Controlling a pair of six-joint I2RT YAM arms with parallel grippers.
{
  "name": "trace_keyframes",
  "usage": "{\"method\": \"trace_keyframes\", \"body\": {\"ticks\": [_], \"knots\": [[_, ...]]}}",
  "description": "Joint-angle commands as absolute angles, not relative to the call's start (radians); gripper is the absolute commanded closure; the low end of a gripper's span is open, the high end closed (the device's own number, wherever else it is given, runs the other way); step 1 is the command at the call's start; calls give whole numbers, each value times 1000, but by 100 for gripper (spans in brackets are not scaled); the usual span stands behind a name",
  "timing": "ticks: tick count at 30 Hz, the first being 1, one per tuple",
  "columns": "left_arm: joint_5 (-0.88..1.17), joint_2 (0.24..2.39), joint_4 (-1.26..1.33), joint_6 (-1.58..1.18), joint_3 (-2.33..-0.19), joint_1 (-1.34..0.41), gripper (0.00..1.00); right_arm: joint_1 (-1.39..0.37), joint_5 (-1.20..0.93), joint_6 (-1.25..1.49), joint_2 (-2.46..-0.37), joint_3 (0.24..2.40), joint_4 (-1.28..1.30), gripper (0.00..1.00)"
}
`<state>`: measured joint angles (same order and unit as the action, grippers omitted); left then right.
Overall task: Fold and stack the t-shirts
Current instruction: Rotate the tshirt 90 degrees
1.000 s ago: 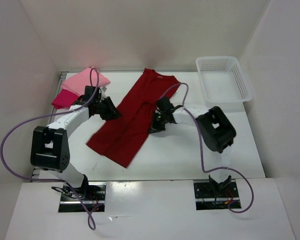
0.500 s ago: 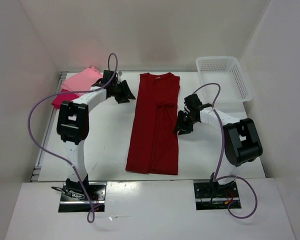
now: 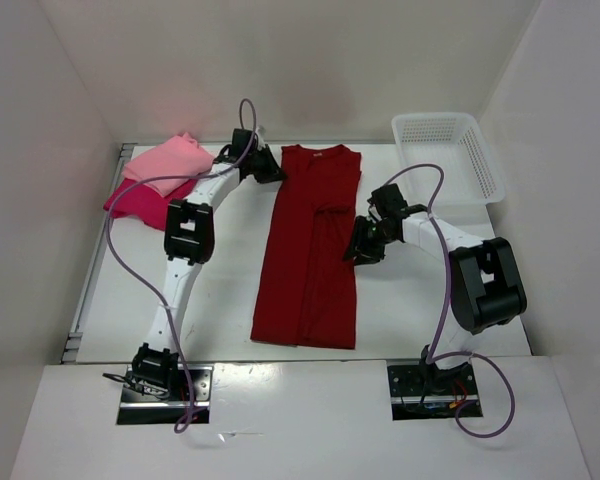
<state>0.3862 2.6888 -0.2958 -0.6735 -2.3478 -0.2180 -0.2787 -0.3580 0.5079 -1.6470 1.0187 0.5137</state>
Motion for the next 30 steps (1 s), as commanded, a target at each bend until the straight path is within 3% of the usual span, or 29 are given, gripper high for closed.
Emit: {"method": "trace_keyframes", "body": {"ticks": [1, 4, 11, 14, 15, 16, 19, 20, 22, 23, 26, 29, 30], "knots": [[399, 2815, -362, -712, -2538, -232, 90, -273, -376, 512, -1611, 1002, 479, 56], [335, 2784, -310, -753, -2505, -221, 100, -273, -365, 512, -1611, 1002, 468, 56], [273, 2675, -276, -772, -2407, -149, 100, -273, -377, 522, -1629, 992, 459, 52], [273, 2619, -267, -781, -2312, -137, 96, -273, -377, 522, -1629, 992, 449, 49], [273, 2594, -234, -781, -2269, -137, 93, -273, -368, 522, -1620, 992, 459, 48], [273, 2532, -206, -781, -2153, -137, 78, -273, -368, 522, -1606, 992, 459, 48], [247, 2401, -126, -781, -1979, -127, 50, -273, -357, 531, -1579, 959, 459, 47], [247, 2373, -115, -781, -1888, -127, 32, -273, -357, 543, -1578, 948, 459, 45], [247, 2294, -115, -769, -1818, -117, 19, -273, -357, 552, -1565, 907, 436, 44], [247, 2240, -141, -743, -1749, -117, 0, -273, -357, 584, -1542, 873, 436, 42], [268, 2146, -169, -721, -1616, -117, 0, -284, -347, 650, -1472, 792, 373, 46], [340, 1964, -126, -721, -1320, -117, 0, -327, -304, 805, -1361, 675, 325, 66], [386, 1869, -126, -721, -1252, -117, 5, -327, -289, 834, -1330, 658, 325, 70]]}}
